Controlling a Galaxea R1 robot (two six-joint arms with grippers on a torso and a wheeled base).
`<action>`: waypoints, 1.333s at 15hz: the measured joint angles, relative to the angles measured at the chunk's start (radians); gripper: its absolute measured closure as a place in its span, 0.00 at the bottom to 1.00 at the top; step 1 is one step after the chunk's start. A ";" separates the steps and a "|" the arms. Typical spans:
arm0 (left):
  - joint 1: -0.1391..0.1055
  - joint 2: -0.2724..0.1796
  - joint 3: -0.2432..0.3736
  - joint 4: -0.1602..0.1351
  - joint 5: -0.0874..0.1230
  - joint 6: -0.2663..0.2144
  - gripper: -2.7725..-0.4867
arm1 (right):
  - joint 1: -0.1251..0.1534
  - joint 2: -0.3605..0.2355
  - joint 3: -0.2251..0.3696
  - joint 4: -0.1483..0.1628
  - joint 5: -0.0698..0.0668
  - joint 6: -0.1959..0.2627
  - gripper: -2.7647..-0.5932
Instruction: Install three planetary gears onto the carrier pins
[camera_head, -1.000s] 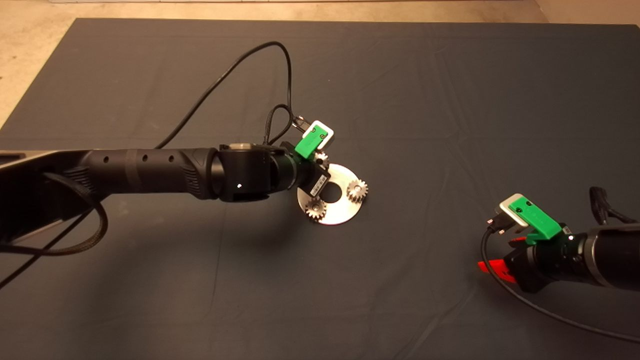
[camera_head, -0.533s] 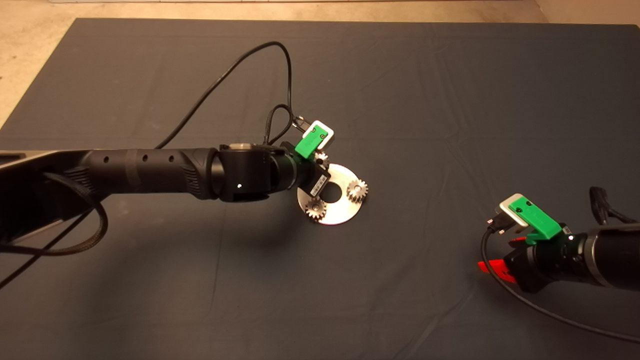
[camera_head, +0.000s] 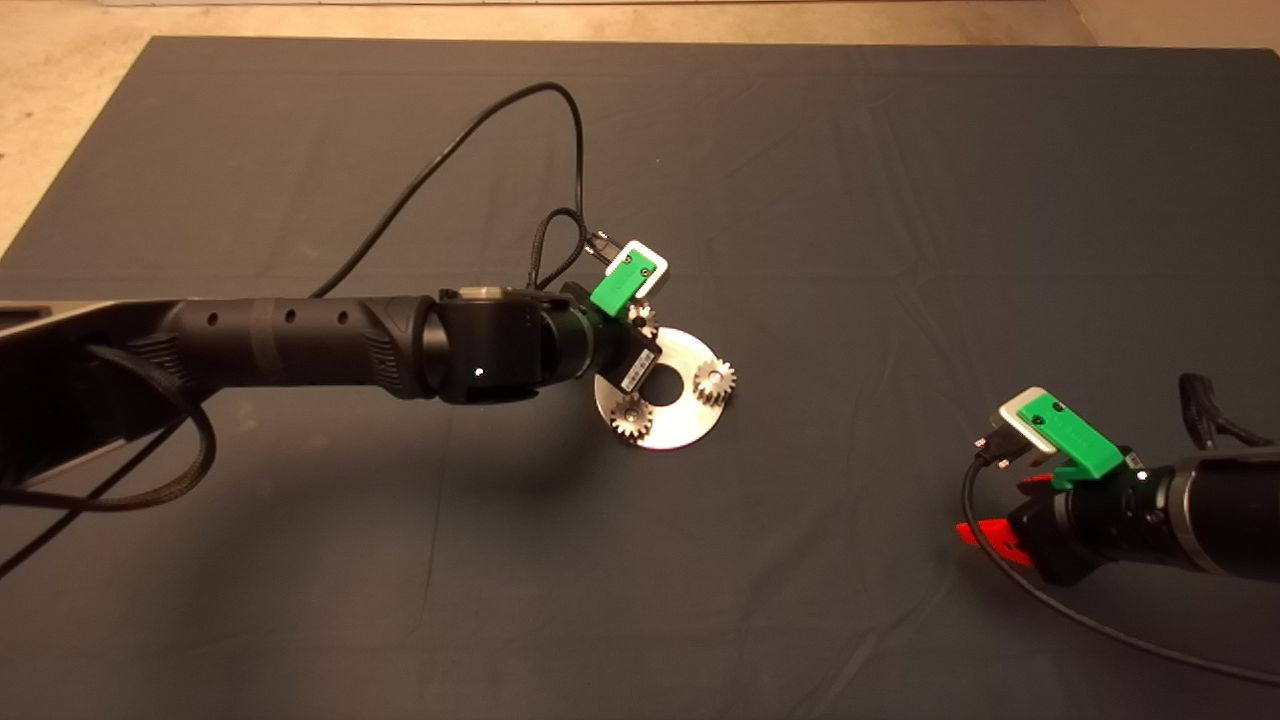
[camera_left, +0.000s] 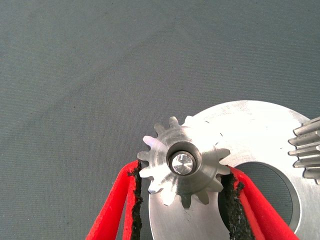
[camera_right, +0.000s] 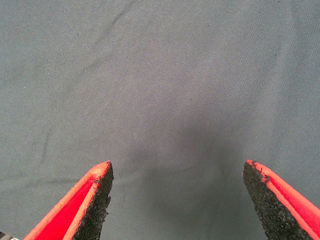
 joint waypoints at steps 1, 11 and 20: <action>0.000 -0.001 0.000 0.001 -0.001 0.000 0.76 | 0.000 0.000 0.000 0.000 0.000 0.000 0.39; 0.000 -0.010 0.069 0.016 0.030 0.000 0.69 | 0.000 0.000 0.000 0.000 -0.001 0.000 0.39; -0.012 -0.027 0.216 0.007 0.230 -0.005 0.57 | 0.000 0.001 0.000 0.000 -0.002 0.001 0.39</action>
